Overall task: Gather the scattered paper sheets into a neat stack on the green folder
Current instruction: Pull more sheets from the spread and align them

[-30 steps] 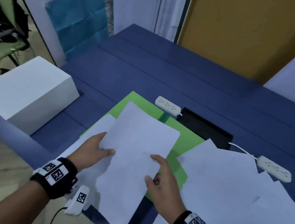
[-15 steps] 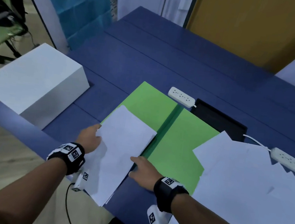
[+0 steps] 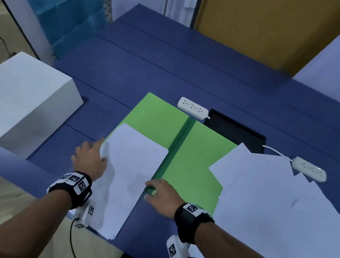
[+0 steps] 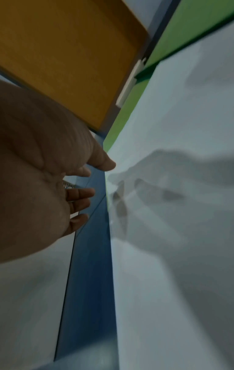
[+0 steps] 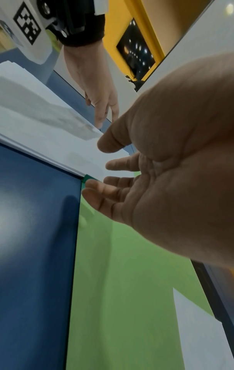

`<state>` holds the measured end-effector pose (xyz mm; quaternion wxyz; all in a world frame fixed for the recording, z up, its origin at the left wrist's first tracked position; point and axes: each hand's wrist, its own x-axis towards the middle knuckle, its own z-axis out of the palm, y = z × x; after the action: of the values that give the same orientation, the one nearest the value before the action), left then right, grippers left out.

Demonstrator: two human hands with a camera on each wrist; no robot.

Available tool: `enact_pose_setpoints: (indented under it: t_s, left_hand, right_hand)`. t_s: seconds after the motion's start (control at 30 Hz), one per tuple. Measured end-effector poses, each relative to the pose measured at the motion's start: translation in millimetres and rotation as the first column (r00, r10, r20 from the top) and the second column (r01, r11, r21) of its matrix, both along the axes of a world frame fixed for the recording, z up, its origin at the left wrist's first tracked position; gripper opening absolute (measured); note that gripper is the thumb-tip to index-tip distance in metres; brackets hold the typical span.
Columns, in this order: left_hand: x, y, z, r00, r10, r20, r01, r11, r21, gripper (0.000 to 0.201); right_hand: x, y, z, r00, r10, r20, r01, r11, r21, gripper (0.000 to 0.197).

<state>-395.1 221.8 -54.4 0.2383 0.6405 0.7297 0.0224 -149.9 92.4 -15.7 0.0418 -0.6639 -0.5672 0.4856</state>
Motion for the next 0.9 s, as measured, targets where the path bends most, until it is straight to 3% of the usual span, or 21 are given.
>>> enact_pose_setpoints:
  t_s: [0.1,0.2,0.43,0.57,0.63,0.73,0.83,0.9]
  left_hand:
    - [22,-9,10,0.971,-0.114,0.212,0.092,0.99,0.11,0.048]
    - [58,-31,22,0.872,-0.258,0.415,0.204,0.964,0.171,0.032]
    - [152,-83,35,0.755,-0.374,0.538,0.369,0.921,0.123,0.024]
    - [203,-113,39,0.719,-0.428,0.547,0.468,0.88,0.073,0.025]
    - [228,-132,38,0.722,-0.425,0.546,0.517,0.856,-0.017,0.031]
    - [270,-161,36,0.734,-0.439,0.519,0.586,0.795,-0.157,0.043]
    - [312,-183,32,0.754,-0.493,0.434,0.616,0.76,-0.207,0.057]
    - [338,-193,29,0.789,-0.484,0.378,0.589,0.77,-0.245,0.068]
  right_hand:
    - [11,-5,0,0.999,-0.053,-0.008,0.053,0.999,0.01,0.047]
    - [26,-11,2,0.994,-0.11,-0.013,0.11,0.994,0.023,0.045]
    - [83,-44,9,0.964,-0.266,-0.017,0.266,0.961,0.067,0.042]
    - [135,-90,7,0.904,-0.418,-0.092,0.424,0.903,0.062,0.038]
    - [169,-122,2,0.835,-0.528,-0.157,0.539,0.841,0.042,0.034]
    - [227,-180,-4,0.663,-0.71,-0.238,0.729,0.684,-0.008,0.025]
    - [285,-241,-10,0.466,-0.856,-0.223,0.879,0.477,0.007,0.018]
    - [317,-275,-19,0.397,-0.9,-0.179,0.916,0.4,0.019,0.016]
